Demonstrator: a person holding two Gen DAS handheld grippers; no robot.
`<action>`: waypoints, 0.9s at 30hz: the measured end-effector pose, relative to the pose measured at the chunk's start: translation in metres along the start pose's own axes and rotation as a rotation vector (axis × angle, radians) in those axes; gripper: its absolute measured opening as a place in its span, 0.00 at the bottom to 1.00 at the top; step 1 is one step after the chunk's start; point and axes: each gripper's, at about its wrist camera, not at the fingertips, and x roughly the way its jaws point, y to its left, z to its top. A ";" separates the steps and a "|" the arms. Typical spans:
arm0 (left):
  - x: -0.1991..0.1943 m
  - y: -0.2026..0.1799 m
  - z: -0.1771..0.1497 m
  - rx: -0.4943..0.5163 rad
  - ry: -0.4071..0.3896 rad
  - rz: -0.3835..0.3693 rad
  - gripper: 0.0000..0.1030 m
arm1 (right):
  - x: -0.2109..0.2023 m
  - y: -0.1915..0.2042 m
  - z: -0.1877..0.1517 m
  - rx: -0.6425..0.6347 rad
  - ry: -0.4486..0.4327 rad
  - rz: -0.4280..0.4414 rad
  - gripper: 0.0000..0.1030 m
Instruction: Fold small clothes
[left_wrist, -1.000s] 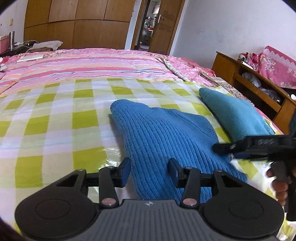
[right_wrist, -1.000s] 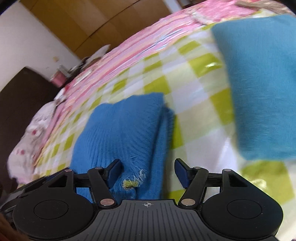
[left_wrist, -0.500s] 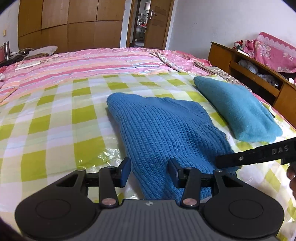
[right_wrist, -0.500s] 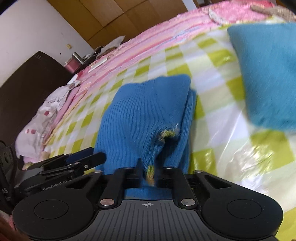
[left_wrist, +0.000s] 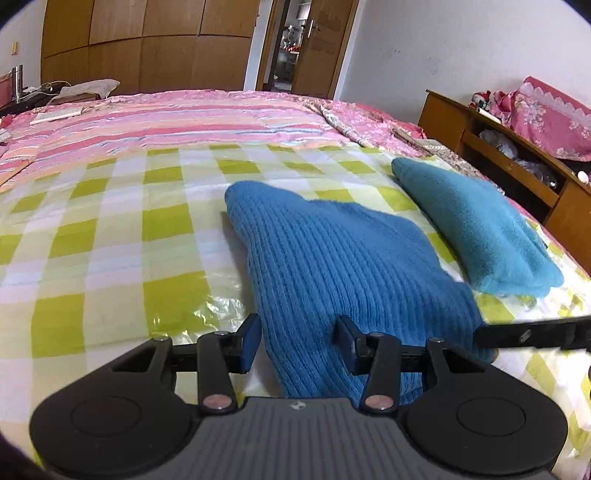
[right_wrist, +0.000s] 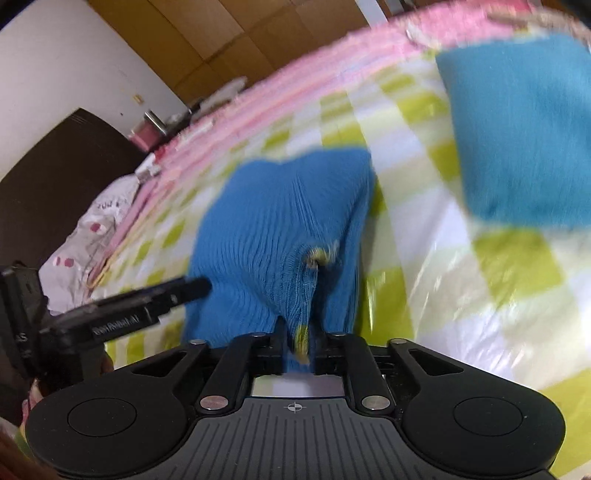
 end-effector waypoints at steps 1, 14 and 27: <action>-0.001 0.001 0.002 -0.004 -0.006 -0.005 0.49 | -0.005 0.001 0.003 -0.004 -0.018 -0.001 0.45; 0.021 0.023 0.024 -0.124 -0.031 -0.041 0.64 | 0.045 -0.022 0.055 0.090 -0.099 -0.067 0.74; 0.051 0.031 0.022 -0.167 0.021 -0.136 0.70 | 0.077 -0.040 0.054 0.133 -0.033 0.023 0.80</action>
